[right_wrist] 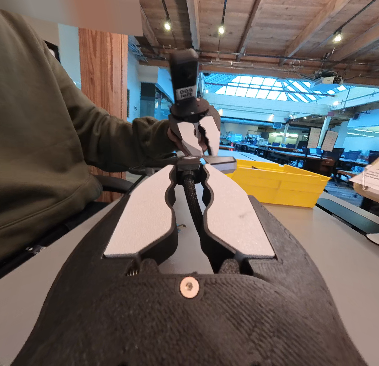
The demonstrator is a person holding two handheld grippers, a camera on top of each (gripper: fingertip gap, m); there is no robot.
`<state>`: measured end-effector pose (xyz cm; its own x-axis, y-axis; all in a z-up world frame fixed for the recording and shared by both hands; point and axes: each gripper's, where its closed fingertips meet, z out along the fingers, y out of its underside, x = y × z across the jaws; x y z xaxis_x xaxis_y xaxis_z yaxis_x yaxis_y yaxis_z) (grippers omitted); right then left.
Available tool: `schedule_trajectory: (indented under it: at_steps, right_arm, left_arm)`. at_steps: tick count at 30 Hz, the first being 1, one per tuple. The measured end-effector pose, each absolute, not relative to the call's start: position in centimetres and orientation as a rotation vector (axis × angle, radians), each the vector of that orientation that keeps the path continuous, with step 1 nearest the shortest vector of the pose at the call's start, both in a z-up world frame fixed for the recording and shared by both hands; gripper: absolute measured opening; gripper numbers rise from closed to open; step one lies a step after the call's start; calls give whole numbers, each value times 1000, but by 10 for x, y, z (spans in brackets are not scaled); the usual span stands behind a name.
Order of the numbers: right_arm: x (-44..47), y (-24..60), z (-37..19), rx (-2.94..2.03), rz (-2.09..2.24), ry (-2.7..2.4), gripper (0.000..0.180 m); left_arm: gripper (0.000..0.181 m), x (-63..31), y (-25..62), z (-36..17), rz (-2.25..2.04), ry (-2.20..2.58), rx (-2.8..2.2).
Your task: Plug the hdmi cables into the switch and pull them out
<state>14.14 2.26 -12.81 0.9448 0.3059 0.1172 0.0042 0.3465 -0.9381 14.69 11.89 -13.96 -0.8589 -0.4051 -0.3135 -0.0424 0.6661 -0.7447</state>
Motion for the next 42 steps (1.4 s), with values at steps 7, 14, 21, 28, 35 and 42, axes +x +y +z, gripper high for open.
schedule_trajectory:
  at_steps: [7,14,21,28,35,42]
  right_arm:
    - [140,17,-122,-1134,240,-299,22]
    - [141,16,-113,-1073,224,-301,22]
    - [142,11,-112,-1051,257,-292,22]
    - [142,13,-117,-1069,300,-274,23]
    - [143,13,-117,-1065,331,-258,22]
    - [142,6,-108,-1006,328,-269,22]
  left_arm:
    - [8,140,113,-125,-1233,2368,-359]
    - [8,137,113,-113,-1134,2356,-431]
    - [8,136,109,-107,-1108,2382,-448]
    - [7,137,110,-108,-1113,2407,-454]
    - [8,136,109,-116,-1229,2410,-530]
    - [11,131,101,-101,-1172,2391,-481]
